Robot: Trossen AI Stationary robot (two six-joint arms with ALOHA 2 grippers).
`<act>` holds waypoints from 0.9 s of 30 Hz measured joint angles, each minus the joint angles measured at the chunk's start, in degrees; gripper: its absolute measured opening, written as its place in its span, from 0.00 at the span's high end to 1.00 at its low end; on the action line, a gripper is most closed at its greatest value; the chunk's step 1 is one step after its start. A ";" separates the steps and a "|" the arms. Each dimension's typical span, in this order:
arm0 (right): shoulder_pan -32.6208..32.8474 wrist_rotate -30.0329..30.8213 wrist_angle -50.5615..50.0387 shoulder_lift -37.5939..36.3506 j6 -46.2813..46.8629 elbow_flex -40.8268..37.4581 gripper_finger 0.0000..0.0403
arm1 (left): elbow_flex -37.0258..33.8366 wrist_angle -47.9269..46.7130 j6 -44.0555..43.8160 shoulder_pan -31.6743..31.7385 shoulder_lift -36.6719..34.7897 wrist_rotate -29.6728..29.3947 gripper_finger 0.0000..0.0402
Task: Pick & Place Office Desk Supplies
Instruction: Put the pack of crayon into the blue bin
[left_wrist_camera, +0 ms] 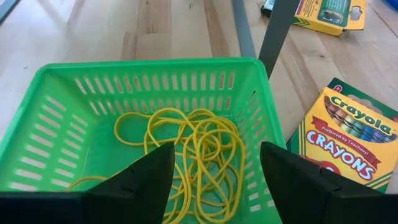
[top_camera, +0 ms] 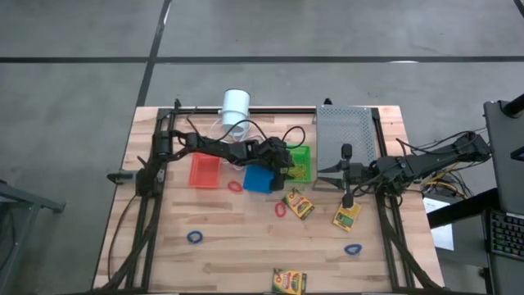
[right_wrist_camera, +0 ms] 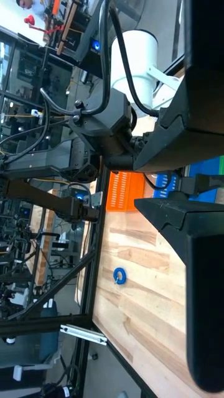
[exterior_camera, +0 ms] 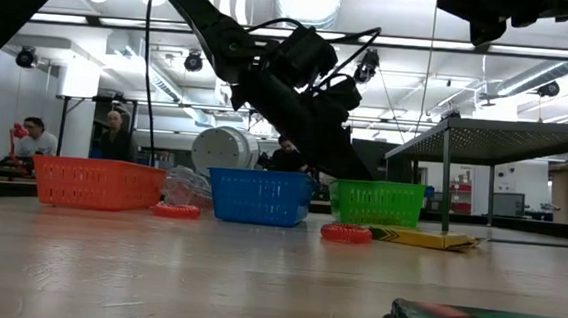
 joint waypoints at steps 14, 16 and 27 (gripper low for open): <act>0.02 -0.01 -0.01 -0.02 0.00 0.00 0.81 | 0.15 0.63 4.42 -0.63 -6.83 -1.55 0.39; 0.02 -0.02 -0.02 0.00 0.02 0.00 0.81 | 0.14 0.37 4.57 -1.12 -8.20 -1.55 0.39; 0.00 0.00 -0.02 -0.02 0.00 0.00 0.81 | -1.42 -8.70 4.69 -4.46 -15.81 -6.85 0.39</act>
